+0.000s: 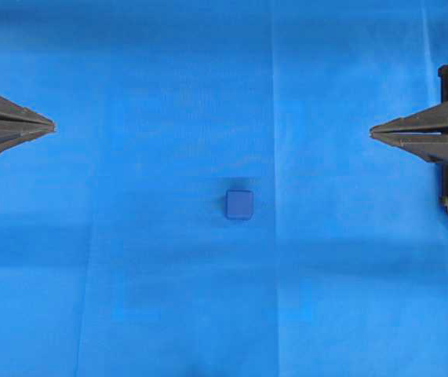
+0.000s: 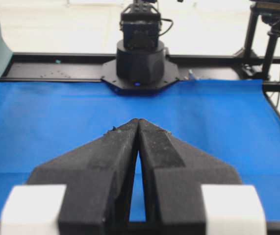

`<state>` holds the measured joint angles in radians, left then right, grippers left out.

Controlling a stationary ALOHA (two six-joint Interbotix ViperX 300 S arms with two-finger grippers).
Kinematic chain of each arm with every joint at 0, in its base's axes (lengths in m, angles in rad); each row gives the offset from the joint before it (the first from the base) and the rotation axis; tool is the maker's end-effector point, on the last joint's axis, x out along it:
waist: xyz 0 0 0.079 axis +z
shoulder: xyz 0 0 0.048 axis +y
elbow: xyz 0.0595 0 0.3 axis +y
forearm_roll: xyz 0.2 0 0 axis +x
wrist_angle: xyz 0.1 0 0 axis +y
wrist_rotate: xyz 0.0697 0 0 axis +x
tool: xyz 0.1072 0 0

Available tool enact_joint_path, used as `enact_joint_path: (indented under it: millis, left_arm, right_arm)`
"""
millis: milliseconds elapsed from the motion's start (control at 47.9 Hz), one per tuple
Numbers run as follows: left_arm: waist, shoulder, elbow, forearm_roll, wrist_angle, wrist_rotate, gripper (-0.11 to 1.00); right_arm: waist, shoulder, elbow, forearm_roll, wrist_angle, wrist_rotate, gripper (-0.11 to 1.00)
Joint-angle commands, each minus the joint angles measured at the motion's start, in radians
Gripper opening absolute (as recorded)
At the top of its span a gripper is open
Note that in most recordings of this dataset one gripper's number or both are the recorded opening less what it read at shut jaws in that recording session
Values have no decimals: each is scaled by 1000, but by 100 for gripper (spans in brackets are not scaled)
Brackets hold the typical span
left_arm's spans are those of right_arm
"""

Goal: Handover the blue block to the right arm after grasping it with the left arm, then place it in the designated position.

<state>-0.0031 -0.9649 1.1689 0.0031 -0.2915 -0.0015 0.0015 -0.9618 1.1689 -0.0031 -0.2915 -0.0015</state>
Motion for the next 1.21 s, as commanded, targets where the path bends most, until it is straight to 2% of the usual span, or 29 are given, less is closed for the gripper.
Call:
enact_joint_path:
  millis: [0,125,709,772,855,960,1022,1106,1147,1189]
  left_arm:
    - [3,5,-8,3,14,-2,0]
    - [-2,3,-8,3,20,-6,0]
    - [-12,-11,-8,3,23,-3,2]
    - [-17,-11,-9,3,20,-5,12]
    - [-21,-11,-9,3,17,-8,35]
    - [-31,-11,-9,3,17,-8,67]
    - [-31,-11,-9,3,17,-9,82]
    - [-31,-12,-9,3,17,-9,93]
    - [-31,-12,-9,3,17,-9,93]
    - [-31,-12,-9,3,17,-9,93]
  right_arm:
    - [2,3,-25,5,-2,11,0]
    - [2,8,-43,2,40,11,-6]
    - [2,5,-48,5,67,17,-3]
    - [3,5,-48,5,67,18,3]
    - [2,5,-48,6,66,18,20]
    - [3,8,-48,9,66,18,50]
    - [2,12,-48,9,67,18,68]
    - [2,14,-49,9,67,18,90]
    - [2,12,-51,9,67,18,96]
    - [2,12,-51,11,67,18,96]
